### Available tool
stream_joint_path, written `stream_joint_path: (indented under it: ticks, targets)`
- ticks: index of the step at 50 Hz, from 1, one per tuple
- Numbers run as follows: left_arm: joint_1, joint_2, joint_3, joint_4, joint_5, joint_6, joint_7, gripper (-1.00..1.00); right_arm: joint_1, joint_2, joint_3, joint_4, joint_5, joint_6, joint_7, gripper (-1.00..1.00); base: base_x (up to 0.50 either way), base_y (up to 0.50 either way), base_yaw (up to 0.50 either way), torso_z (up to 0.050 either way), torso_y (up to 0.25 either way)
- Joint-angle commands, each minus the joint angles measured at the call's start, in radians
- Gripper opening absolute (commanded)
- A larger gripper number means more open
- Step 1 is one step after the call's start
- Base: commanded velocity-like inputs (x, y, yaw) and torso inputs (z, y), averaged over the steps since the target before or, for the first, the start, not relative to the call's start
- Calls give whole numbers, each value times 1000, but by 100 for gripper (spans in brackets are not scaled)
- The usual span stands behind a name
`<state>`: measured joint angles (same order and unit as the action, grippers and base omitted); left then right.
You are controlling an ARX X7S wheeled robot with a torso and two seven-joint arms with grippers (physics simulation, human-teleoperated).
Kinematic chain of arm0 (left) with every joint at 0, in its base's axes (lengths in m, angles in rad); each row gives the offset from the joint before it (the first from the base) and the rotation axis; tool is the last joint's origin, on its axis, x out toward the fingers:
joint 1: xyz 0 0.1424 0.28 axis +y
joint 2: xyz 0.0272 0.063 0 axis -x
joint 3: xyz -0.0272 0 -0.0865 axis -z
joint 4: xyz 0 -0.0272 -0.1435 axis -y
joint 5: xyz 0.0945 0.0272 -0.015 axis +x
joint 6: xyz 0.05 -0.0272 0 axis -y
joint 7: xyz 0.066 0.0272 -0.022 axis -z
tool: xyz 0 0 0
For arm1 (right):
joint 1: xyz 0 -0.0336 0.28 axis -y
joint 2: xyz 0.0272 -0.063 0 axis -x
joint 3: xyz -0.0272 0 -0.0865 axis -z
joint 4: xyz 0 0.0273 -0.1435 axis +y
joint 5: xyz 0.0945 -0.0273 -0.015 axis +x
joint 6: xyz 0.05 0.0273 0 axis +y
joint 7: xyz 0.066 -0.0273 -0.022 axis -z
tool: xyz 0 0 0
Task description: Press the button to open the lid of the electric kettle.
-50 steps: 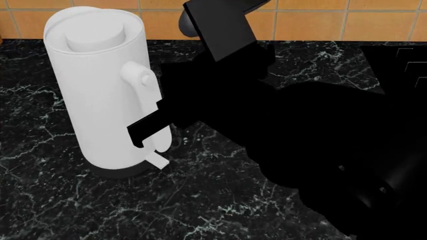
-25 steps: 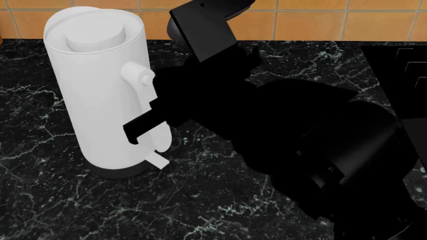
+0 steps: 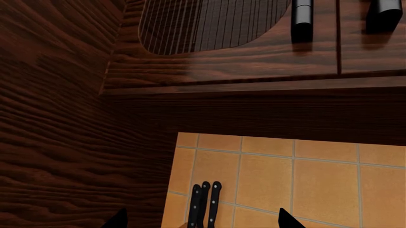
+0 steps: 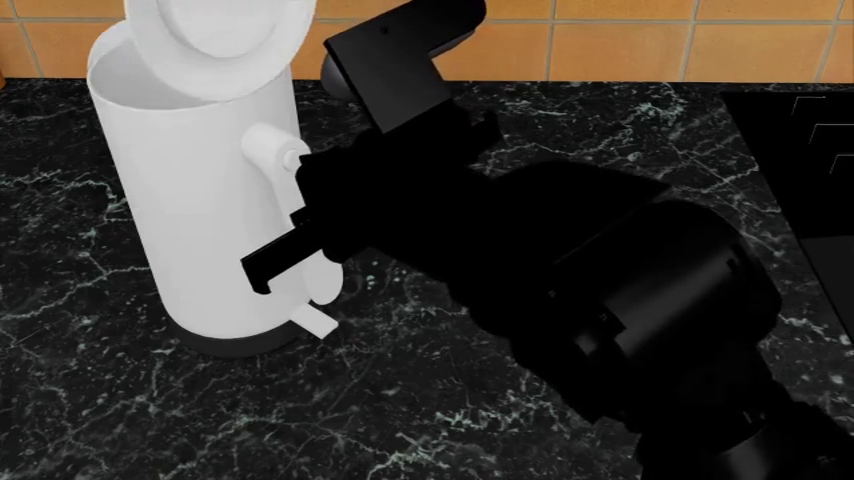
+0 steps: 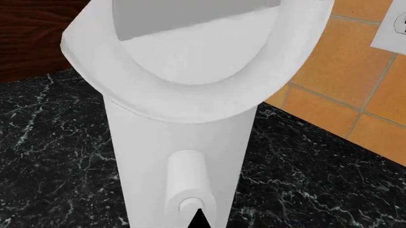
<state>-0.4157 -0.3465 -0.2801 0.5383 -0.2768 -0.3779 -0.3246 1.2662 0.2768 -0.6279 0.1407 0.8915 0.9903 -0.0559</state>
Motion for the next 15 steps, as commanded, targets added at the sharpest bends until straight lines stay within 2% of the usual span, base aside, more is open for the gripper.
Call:
stream_joint_path:
  ticks: [1, 15]
  targets:
    - [0, -2, 1, -3, -2, 4, -3, 100, -10, -35, -32, 58, -47, -29, -12, -100, 0, 5, 8, 0, 0]
    - [1, -7, -5, -3, -9, 5, -6, 100, 5, -50, -45, 93, -55, -40, -22, -100, 8, 6, 11, 0, 0]
